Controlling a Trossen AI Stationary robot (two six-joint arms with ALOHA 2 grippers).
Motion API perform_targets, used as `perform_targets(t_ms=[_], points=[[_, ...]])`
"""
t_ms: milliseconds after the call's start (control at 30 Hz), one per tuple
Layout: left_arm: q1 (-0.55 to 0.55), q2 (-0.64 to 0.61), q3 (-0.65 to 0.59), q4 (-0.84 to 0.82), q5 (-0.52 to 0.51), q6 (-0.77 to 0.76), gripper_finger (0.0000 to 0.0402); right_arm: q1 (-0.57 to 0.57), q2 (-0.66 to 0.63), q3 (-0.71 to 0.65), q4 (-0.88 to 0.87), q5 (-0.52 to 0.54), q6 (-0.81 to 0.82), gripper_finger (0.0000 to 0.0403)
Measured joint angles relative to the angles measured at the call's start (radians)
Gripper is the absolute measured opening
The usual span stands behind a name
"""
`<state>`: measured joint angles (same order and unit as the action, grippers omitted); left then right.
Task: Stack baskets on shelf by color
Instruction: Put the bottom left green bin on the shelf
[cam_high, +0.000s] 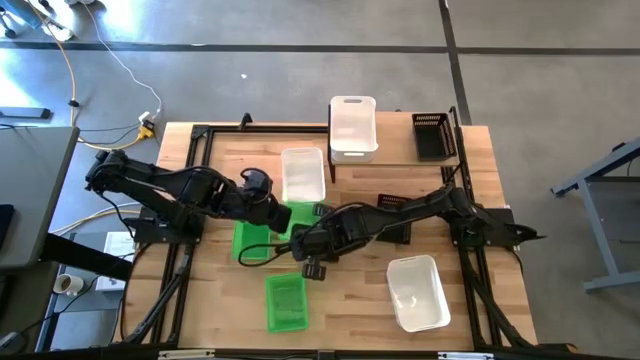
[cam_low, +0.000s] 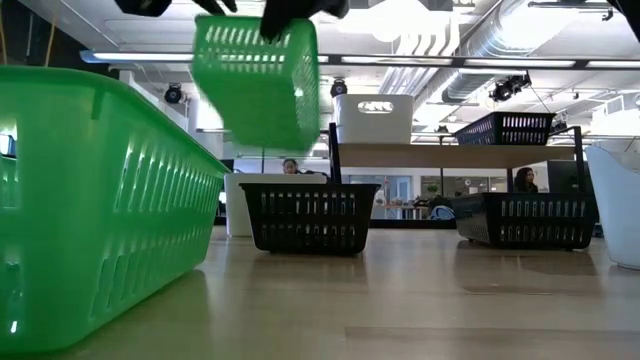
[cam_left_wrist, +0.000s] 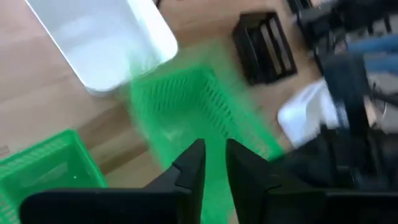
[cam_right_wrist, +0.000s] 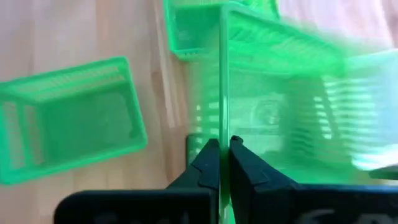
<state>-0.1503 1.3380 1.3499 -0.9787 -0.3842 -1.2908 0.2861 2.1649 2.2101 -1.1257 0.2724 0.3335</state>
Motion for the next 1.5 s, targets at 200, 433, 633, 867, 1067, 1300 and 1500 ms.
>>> perform_targets(t_ms=[200,433,633,867,1067,1300,1500], points=[[0.002,0.0,0.0,-0.003,0.084,0.062,0.0099,0.004,0.0,0.0,-0.026,0.003,0.036,0.0],[0.007,0.0,0.0,-0.005,0.083,0.165,0.0132,0.03,0.0,0.0,-0.105,-0.017,0.056,0.0],[0.033,-0.001,0.0,-0.005,0.086,0.312,0.0129,0.068,-0.003,0.0,-0.202,-0.014,0.103,0.0],[0.092,-0.018,0.001,-0.005,0.085,0.486,0.0122,0.09,-0.067,0.0,-0.276,0.029,0.162,0.0],[0.136,-0.049,0.001,-0.001,0.084,0.617,0.0122,0.095,-0.133,0.0,-0.339,0.121,0.202,0.0],[0.139,-0.097,0.001,0.044,0.086,0.748,0.0122,0.091,-0.201,0.0,-0.403,0.262,0.205,0.0],[0.139,-0.137,0.0,0.056,0.084,0.84,0.0122,0.069,-0.258,0.0,-0.422,0.345,0.217,0.0]])
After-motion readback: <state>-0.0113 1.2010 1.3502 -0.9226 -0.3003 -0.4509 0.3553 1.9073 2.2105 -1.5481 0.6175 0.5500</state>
